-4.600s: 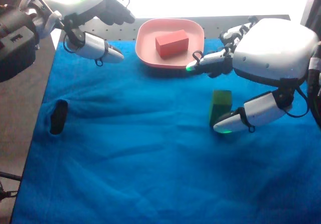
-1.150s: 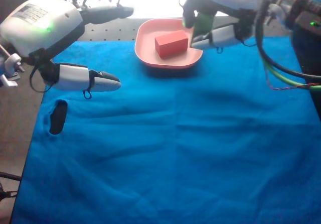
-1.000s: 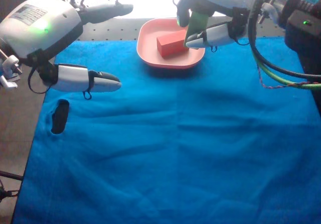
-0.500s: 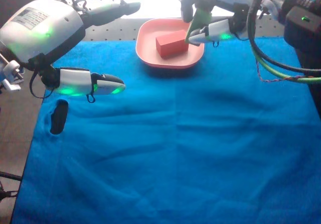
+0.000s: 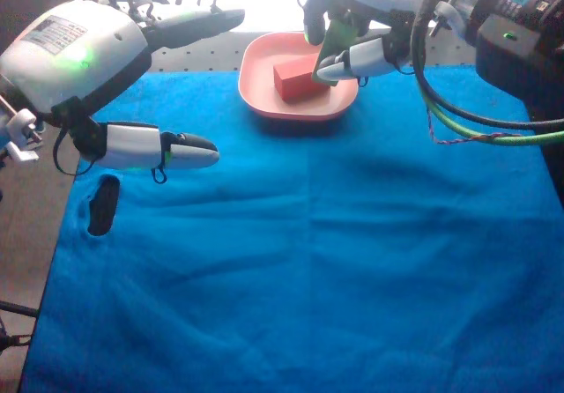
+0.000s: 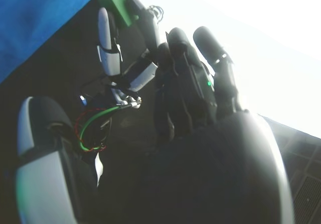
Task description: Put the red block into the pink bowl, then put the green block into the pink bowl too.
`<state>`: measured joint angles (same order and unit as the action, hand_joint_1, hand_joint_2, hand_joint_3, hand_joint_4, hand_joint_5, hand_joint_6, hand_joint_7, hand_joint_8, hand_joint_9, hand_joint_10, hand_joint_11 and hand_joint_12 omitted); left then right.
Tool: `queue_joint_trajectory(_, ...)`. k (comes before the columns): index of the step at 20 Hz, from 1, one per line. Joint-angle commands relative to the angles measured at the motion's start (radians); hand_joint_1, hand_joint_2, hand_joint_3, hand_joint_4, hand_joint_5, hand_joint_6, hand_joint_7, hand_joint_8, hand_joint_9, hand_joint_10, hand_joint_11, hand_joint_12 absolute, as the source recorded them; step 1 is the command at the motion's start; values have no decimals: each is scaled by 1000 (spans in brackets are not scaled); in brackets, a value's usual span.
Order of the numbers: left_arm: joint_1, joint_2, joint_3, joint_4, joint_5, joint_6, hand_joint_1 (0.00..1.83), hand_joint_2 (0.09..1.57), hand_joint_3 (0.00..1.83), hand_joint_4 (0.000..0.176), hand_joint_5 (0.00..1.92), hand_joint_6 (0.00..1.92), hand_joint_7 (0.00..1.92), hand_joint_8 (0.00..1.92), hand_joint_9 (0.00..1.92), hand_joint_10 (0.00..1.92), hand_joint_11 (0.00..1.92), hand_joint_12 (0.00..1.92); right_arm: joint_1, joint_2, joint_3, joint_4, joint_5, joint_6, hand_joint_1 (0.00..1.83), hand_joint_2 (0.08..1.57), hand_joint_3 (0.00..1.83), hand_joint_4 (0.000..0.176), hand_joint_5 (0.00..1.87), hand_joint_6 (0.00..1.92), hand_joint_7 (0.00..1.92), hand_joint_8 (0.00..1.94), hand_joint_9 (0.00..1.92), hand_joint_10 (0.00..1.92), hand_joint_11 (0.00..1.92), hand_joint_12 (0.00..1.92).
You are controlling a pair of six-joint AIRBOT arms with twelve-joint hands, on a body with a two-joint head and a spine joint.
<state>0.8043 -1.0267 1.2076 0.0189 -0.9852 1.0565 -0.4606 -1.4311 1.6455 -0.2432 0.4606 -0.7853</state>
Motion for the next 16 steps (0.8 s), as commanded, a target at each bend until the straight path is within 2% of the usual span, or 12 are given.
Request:
queue_joint_trajectory(1,-7,-5,-4,-14,-125,1,845,845,0,40,366,5,508,3,529,2,0,1091,11,-4,7,21,107,0,1264,1077,0,0,988,830,1156,841,1411,68,987,1097)
queue_joint_trajectory(2,-7,-5,-4,-14,-126,1,843,847,0,38,365,3,508,2,532,3,0,1107,8,-8,10,22,106,0,1277,1078,0,0,1010,734,1135,929,1448,101,1001,1228)
queue_joint_trajectory(3,-7,-5,-4,-14,-126,1,848,838,0,35,363,1,508,1,526,0,0,1099,2,-11,13,25,104,0,1268,1089,1,0,1000,753,1096,996,1402,104,945,1319)
queue_joint_trajectory(4,-7,-5,-4,-14,-126,1,849,837,0,34,363,1,507,1,524,0,0,1097,0,-13,15,26,103,0,1264,1093,5,0,989,772,1080,1023,1332,244,929,1350)
queue_joint_trajectory(5,-7,-5,-4,-14,-124,1,849,836,0,34,362,1,507,1,524,0,0,1097,-5,-16,18,28,99,0,1264,1096,3,0,985,779,1076,1030,1248,440,919,1368)
queue_joint_trajectory(6,-7,-5,-4,-14,-123,1,844,829,0,24,361,1,514,3,540,6,0,1081,-8,-18,21,30,96,0,1258,1102,0,0,960,838,1077,1012,1192,493,898,1252)
queue_joint_trajectory(9,-7,-5,-4,-14,-122,1,848,831,0,27,364,1,509,0,525,2,0,1079,-14,-27,30,37,90,0,1258,1104,1,0,948,862,1079,1007,1196,517,895,1259)
queue_joint_trajectory(10,-7,-5,-4,-14,-122,1,827,840,2,32,352,0,510,1,522,1,0,1084,-16,-29,33,39,88,0,1256,1096,0,0,967,853,1096,960,1197,510,902,1228)
queue_joint_trajectory(11,-7,-5,-4,-14,-122,1,824,837,0,46,357,2,510,1,526,3,0,1084,-17,-32,36,43,85,0,1261,1100,1,0,951,860,1092,984,1212,524,933,1240)
queue_joint_trajectory(15,-7,-5,-4,-14,-120,1,800,843,3,46,353,0,509,0,538,5,0,1161,-21,-36,44,50,79,0,1262,1088,0,0,962,871,1132,889,1253,423,949,1141)
queue_joint_trajectory(16,-7,-5,-4,-14,-119,1,808,834,0,34,368,5,527,6,556,11,0,1191,-21,-37,46,52,78,0,1258,1092,1,0,953,888,1122,903,1254,401,932,1171)
